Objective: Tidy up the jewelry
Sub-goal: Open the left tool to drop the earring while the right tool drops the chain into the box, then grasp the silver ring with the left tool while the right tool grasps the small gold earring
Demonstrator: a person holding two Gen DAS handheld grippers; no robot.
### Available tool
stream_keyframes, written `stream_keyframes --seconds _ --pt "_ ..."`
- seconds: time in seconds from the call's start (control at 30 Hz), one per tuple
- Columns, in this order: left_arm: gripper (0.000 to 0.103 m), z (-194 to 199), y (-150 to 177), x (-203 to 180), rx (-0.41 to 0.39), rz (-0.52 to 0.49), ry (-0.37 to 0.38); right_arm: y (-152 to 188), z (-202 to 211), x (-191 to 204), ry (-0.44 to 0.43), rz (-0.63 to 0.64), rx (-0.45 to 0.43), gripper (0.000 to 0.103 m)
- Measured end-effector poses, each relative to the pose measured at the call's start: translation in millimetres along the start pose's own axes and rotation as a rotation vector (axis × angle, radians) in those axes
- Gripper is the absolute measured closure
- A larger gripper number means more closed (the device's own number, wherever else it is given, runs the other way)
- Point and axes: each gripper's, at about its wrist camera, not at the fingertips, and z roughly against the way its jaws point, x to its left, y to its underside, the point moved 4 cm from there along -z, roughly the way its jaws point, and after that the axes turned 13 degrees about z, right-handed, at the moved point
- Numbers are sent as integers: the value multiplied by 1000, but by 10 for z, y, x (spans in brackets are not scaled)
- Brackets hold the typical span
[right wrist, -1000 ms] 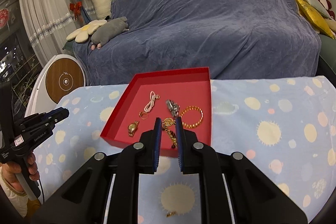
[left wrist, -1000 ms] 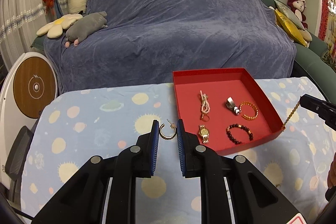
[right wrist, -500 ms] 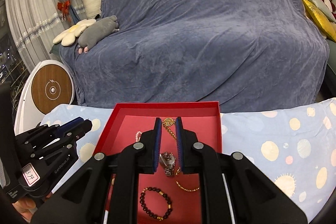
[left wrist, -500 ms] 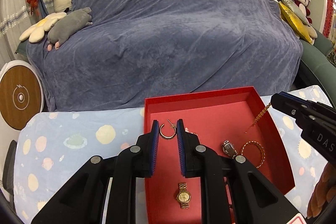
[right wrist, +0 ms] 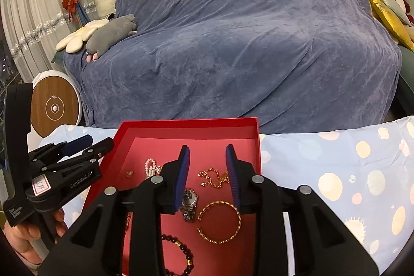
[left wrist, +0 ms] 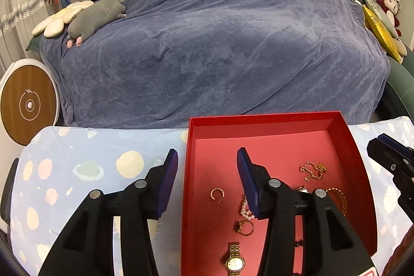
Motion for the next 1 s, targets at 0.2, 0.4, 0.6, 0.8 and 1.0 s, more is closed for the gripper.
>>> stream_keyframes --seconds 0.2,0.4,0.6,0.8,1.0 --pt "46 506 254 89 -88 -47 -42 335 581 142 -4 53 -23 66" --pt "46 927 655 171 -82 -56 -50 803 1025 337 -21 70 1 66" --pt "46 1175 1067 343 -35 -7 -30 1270 1276 594 -27 96 46 66" --pt "46 1225 1423 484 25 19 -49 1611 1360 780 -46 85 90 66" --pt "46 1190 1646 624 58 47 -59 1861 1340 908 -41 82 122 66"
